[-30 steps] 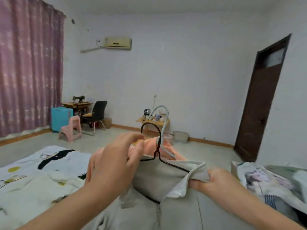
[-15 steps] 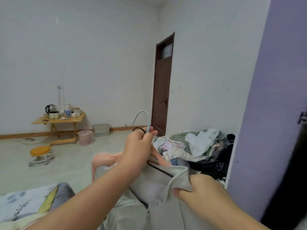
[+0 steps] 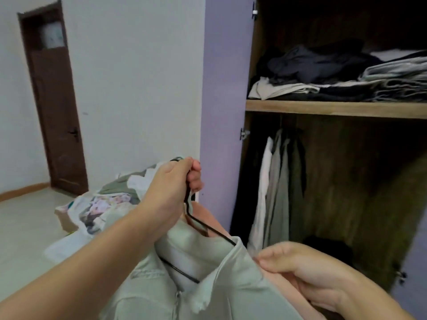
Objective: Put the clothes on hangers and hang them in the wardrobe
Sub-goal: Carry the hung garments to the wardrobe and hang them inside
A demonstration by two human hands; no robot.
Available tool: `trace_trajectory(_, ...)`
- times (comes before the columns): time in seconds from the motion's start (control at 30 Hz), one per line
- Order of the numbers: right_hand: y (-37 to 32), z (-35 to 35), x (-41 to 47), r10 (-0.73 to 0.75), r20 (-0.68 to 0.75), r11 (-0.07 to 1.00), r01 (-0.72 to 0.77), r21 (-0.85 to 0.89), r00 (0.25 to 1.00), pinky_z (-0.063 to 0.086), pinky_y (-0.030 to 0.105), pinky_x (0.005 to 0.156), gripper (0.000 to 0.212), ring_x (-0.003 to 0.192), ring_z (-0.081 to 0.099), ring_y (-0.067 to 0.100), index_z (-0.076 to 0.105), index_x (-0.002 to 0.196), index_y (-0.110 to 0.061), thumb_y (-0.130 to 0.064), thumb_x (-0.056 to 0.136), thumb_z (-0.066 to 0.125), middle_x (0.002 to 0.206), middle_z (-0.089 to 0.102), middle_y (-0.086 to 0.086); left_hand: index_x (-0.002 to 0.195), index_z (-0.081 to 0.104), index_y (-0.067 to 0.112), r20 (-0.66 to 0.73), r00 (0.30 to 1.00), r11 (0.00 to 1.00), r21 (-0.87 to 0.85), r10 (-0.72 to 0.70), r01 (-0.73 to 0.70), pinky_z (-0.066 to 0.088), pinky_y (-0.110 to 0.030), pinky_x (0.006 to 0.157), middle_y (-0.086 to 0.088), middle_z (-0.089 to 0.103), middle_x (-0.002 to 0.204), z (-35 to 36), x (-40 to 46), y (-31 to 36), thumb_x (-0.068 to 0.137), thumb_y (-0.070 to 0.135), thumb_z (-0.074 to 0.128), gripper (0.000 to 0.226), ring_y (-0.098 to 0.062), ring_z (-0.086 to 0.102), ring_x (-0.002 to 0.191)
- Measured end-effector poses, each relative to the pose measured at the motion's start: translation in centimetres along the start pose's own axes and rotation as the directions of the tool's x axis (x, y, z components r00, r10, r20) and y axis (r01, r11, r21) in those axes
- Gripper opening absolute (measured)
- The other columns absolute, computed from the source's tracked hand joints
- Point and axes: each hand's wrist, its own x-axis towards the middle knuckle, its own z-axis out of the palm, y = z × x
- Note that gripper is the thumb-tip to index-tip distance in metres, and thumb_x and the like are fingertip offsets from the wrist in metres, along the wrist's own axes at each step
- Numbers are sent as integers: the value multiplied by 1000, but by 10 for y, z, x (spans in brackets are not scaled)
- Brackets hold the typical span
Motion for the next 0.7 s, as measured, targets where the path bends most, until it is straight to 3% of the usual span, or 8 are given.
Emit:
trace_trajectory(0.1,22,-21,-32,35,7,999,-35,-19,999,47,23,70,26,74,61,18,69,88,0,-22,74,72,82,65,12,61,46,12,45,999,1000,8,3,-3,31,-14,44,10,34,42,28,3,-22,94,5,34,36,-6,29,41)
trace_trajectory(0.2,33,-44,-66,67,28,988,-62,-143,997,40,26,75,62,82,53,22,64,107,1,-45,68,79,95,57,16,61,46,13,87,996,1000,14,-5,4,31,-18,52,10,37,43,62,3,-40,94,5,35,35,-6,32,43)
trace_trajectory(0.3,44,-70,-96,75,-55,980,-83,-179,996,36,46,101,63,108,56,28,65,115,-12,-51,67,78,120,59,20,61,48,13,145,989,999,-27,-34,39,33,-18,53,9,37,46,98,5,-52,94,7,37,35,-9,31,47)
trace_trajectory(0.37,53,-88,-111,70,-104,989,-83,-120,992,31,49,103,66,121,48,34,63,119,-15,-50,66,80,130,54,19,62,48,13,184,982,998,-32,-42,49,34,-21,59,8,36,48,123,7,-58,93,8,38,33,-9,32,48)
trace_trajectory(0.47,55,-109,-130,53,-91,980,-69,-185,994,33,23,67,49,80,53,15,71,97,-26,-57,60,80,92,60,4,63,46,12,233,972,999,-24,-28,35,33,-27,66,8,36,48,161,8,-68,92,7,39,30,-9,32,47)
trace_trajectory(0.53,53,-122,-138,28,-123,971,-56,-231,992,35,19,66,58,77,53,10,70,99,-21,-56,56,81,90,60,4,62,47,12,258,965,999,-17,-40,45,33,-25,63,8,36,46,186,12,-79,93,7,37,33,-9,33,48)
trace_trajectory(0.6,57,-146,-143,27,-181,989,-53,-137,983,43,24,78,75,88,60,18,67,108,-2,-42,48,90,97,65,10,62,49,12,296,952,997,-5,-77,83,35,-24,61,9,37,44,206,18,-91,94,8,36,35,-10,34,49)
trace_trajectory(0.7,56,-167,-142,4,-402,999,-21,-39,916,50,24,64,61,68,64,16,70,84,2,-19,32,92,75,69,8,64,50,12,363,923,990,-9,-128,141,35,-24,59,8,39,44,227,33,-115,94,7,36,34,-9,37,46)
